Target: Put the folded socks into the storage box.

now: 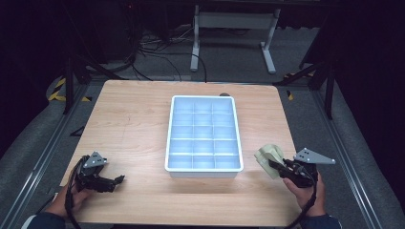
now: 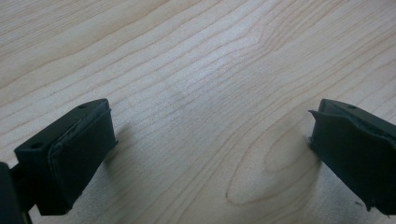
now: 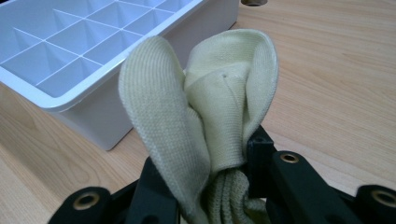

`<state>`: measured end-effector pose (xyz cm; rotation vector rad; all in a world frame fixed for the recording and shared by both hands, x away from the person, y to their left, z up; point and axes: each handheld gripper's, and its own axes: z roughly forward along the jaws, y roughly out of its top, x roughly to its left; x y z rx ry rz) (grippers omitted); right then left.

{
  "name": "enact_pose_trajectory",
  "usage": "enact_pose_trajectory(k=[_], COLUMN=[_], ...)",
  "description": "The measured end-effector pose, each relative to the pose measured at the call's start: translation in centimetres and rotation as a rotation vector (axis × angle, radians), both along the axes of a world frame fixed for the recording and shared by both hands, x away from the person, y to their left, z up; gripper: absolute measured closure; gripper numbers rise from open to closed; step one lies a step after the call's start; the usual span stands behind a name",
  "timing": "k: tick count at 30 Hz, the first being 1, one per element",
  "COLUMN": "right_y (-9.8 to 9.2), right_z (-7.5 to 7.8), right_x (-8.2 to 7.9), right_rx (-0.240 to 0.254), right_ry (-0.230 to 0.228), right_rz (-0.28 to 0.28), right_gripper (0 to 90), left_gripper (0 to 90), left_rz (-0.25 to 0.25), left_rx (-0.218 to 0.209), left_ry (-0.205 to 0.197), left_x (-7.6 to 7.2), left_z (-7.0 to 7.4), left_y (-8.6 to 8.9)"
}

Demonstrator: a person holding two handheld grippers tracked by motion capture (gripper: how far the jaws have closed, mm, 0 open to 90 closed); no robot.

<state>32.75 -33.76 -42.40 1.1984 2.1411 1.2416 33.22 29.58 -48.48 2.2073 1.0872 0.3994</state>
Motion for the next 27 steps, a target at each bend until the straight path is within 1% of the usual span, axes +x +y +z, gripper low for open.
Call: enact_pose_trajectory(k=[9, 12, 14, 15, 18, 20, 27], right_y=[-0.3, 0.0, 0.1, 0.2, 0.5, 0.7, 1.2], right_z=[1.0, 1.3, 1.6, 1.7, 2.0, 2.1, 2.5], right_x=[0.0, 0.1, 0.3, 0.3, 0.4, 0.4, 0.5], right_rx=[0.009, 0.006, -0.004, 0.0, -0.004, 0.001, -0.012], right_ry=[-0.029, -0.035, -0.05, -0.048, -0.062, -0.064, -0.078], right_rz=[-0.005, 0.002, 0.009, 0.01, 0.016, 0.017, 0.035], right_gripper=[72.1, 72.1, 72.1, 72.1, 72.1, 72.1, 72.2], left_gripper=[0.1, 0.1, 0.1, 0.1, 0.1, 0.1, 0.1], left_rz=[0.001, -0.001, -0.001, -0.001, -0.001, 0.001, 0.0], left_rx=[-0.001, 0.0, 0.0, 0.0, 0.001, -0.001, 0.001], left_ry=[0.0, 0.0, 0.0, 0.0, -0.001, 0.0, 0.0], left_x=[0.0, 0.0, 0.0, 0.0, 0.0, 0.0, 0.0], left_z=[0.0, 0.0, 0.0, 0.0, 0.0, 0.0, 0.0], left_y=[0.0, 0.0, 0.0, 0.0, 0.0, 0.0, 0.0])
